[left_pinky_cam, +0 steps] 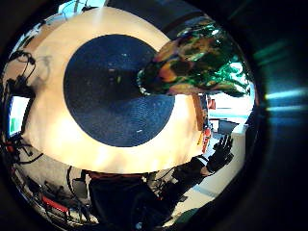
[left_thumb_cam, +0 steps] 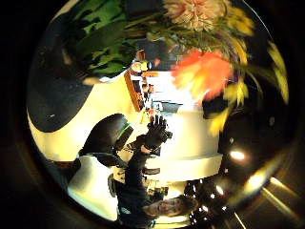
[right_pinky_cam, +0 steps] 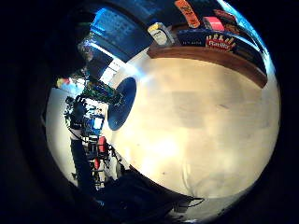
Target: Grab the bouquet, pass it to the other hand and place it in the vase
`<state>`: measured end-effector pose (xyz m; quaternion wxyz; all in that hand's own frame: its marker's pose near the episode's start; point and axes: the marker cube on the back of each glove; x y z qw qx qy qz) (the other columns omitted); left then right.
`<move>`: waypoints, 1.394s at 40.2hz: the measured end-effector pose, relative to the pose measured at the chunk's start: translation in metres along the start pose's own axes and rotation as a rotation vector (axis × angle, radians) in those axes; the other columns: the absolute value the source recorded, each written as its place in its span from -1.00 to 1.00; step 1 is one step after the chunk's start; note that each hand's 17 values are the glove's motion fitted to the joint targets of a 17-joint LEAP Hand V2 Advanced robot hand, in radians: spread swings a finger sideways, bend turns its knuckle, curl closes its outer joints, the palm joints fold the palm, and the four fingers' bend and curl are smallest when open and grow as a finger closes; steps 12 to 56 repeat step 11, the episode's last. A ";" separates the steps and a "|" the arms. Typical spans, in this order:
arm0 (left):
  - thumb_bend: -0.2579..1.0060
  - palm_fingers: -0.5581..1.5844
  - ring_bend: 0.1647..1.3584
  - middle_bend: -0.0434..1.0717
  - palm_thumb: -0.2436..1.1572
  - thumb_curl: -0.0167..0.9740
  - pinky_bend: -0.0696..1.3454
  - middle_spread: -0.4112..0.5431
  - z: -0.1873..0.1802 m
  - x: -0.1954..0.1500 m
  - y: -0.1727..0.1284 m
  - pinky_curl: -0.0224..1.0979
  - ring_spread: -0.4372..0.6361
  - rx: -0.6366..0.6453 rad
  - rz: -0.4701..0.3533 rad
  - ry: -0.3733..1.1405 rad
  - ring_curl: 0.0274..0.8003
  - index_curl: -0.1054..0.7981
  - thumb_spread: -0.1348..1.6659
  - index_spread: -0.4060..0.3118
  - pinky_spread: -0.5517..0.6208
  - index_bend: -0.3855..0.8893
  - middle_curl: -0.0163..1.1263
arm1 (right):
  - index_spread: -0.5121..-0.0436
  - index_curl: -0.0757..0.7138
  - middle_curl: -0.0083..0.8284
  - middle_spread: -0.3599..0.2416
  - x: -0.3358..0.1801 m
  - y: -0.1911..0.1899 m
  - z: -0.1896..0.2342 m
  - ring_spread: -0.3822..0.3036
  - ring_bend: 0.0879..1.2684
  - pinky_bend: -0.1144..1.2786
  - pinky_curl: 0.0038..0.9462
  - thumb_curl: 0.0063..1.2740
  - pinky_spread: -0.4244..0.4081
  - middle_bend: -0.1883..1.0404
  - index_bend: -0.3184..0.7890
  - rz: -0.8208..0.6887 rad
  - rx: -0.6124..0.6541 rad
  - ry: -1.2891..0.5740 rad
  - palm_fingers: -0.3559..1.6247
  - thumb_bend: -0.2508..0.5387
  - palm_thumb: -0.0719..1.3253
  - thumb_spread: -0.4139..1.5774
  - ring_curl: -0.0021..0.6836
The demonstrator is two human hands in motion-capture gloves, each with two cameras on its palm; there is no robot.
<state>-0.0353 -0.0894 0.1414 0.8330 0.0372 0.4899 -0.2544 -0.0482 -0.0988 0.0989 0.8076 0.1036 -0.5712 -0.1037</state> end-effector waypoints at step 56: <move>-0.68 -0.64 -0.31 -0.62 -0.18 -0.17 -0.32 0.53 -0.047 0.026 -0.010 -0.36 0.59 0.157 0.092 0.029 -0.27 -0.21 0.09 0.45 0.76 -0.28 -0.40 | -0.25 0.02 -0.16 -0.21 -0.019 0.005 0.000 -0.24 -0.61 -0.50 -0.32 -0.40 0.15 -0.41 -0.12 -0.044 0.080 0.046 -0.10 -0.41 -0.08 0.54 -0.08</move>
